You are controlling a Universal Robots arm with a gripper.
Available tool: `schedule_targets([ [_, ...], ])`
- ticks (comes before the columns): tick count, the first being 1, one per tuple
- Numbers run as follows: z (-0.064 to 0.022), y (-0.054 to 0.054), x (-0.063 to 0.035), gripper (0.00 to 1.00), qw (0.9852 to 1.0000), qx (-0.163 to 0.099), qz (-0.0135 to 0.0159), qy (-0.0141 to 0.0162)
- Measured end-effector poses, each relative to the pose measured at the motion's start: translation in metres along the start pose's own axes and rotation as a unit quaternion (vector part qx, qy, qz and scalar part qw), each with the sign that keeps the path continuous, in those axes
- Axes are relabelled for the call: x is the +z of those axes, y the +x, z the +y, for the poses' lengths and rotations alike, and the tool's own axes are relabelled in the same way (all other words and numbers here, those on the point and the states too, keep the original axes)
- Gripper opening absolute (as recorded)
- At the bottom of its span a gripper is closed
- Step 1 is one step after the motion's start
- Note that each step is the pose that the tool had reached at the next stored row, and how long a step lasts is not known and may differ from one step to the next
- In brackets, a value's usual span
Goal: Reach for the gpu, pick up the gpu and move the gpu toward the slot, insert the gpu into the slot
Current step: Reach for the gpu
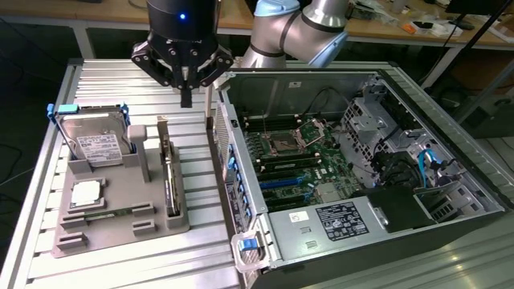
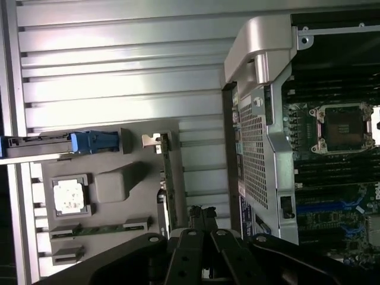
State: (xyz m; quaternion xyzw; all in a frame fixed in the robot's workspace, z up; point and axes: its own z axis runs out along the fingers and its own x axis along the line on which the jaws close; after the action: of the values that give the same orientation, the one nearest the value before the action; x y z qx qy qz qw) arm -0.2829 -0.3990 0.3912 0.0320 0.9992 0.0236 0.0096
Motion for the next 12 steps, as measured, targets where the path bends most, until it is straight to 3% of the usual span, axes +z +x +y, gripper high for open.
schedule_targets([
  [7, -0.0004, 0.006, 0.0007, 0.11, 0.9998, -0.022, 0.0019, -0.0003],
  [12, -0.0011, 0.017, 0.0009, 0.11, 0.9996, -0.029, 0.0027, -0.0004],
])
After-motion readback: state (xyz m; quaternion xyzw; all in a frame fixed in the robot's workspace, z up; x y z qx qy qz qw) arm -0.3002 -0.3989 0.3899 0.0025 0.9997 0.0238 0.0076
